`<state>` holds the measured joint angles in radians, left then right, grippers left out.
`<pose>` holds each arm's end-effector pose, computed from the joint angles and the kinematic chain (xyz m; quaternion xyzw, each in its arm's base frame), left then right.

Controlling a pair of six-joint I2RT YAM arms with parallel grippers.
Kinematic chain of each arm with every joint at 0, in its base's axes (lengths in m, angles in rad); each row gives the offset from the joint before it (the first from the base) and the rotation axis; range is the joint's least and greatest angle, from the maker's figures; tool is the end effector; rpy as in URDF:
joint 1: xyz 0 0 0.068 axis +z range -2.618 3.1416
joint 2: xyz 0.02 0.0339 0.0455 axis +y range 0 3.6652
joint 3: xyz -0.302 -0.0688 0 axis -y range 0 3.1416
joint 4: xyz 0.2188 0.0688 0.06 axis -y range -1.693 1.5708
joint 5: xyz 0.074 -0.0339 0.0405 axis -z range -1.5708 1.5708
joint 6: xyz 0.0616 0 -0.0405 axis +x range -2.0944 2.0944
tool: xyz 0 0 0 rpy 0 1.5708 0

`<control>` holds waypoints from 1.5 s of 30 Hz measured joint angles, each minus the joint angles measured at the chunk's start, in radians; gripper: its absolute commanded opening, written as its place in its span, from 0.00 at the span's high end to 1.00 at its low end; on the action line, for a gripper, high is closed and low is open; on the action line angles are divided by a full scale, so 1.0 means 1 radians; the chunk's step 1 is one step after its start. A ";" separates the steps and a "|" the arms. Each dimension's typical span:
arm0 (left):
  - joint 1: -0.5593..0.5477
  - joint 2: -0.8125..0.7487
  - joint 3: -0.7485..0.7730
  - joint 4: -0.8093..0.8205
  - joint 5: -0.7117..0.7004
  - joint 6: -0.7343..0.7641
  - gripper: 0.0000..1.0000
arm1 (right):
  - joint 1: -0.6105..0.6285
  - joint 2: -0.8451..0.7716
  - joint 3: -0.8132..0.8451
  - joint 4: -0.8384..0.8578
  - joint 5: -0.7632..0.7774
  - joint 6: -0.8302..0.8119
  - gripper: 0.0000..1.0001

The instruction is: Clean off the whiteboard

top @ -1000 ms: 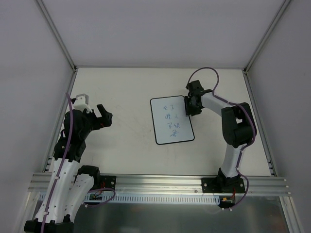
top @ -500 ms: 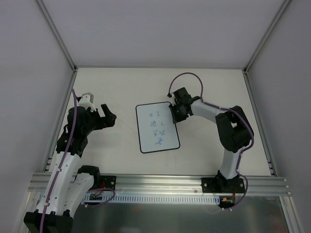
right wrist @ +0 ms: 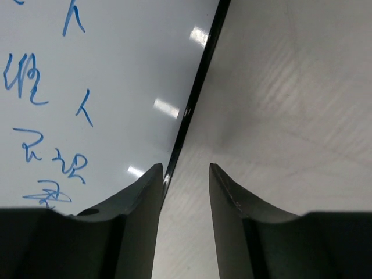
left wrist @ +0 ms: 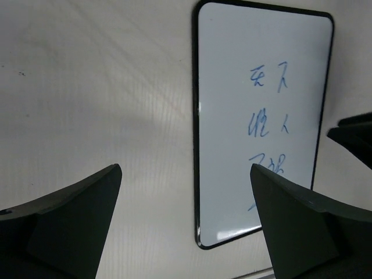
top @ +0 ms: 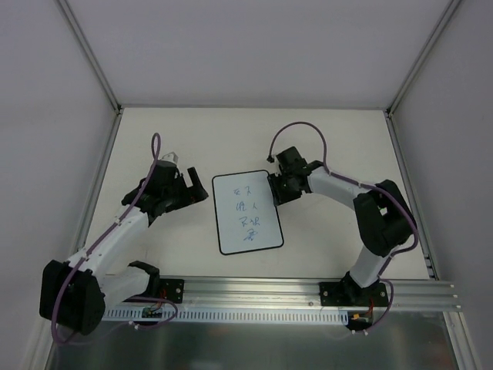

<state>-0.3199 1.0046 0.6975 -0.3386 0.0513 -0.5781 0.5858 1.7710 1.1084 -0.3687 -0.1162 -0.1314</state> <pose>0.1822 -0.0637 0.2779 -0.1038 0.8887 -0.2143 0.3919 0.2951 0.2044 0.2062 -0.3522 0.8956 0.1145 0.2466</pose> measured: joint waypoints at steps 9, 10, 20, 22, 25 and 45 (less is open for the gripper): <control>-0.002 0.427 0.145 0.103 -0.049 0.001 0.22 | -0.075 -0.346 -0.083 -0.023 0.096 0.096 0.16; -0.002 0.468 0.175 0.118 -0.047 0.006 0.24 | -0.095 -0.391 -0.099 -0.025 0.114 0.108 0.14; -0.002 0.715 0.300 0.177 -0.034 0.017 0.45 | -0.277 -0.719 -0.268 -0.054 0.278 0.195 0.12; -0.002 0.743 0.320 0.178 -0.034 0.017 0.46 | -0.304 -0.755 -0.286 -0.055 0.298 0.205 0.10; -0.006 0.763 0.344 0.180 -0.034 0.017 0.49 | -0.343 -0.785 -0.303 -0.064 0.324 0.220 0.01; -0.059 0.853 0.417 0.228 -0.129 0.035 0.83 | -0.499 -0.809 -0.368 -0.116 0.427 0.290 0.01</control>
<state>-0.3786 1.8572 1.1149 -0.1104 -0.0780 -0.5426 0.0864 0.9619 0.7403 -0.4847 0.3107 0.1581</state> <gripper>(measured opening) 0.213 0.990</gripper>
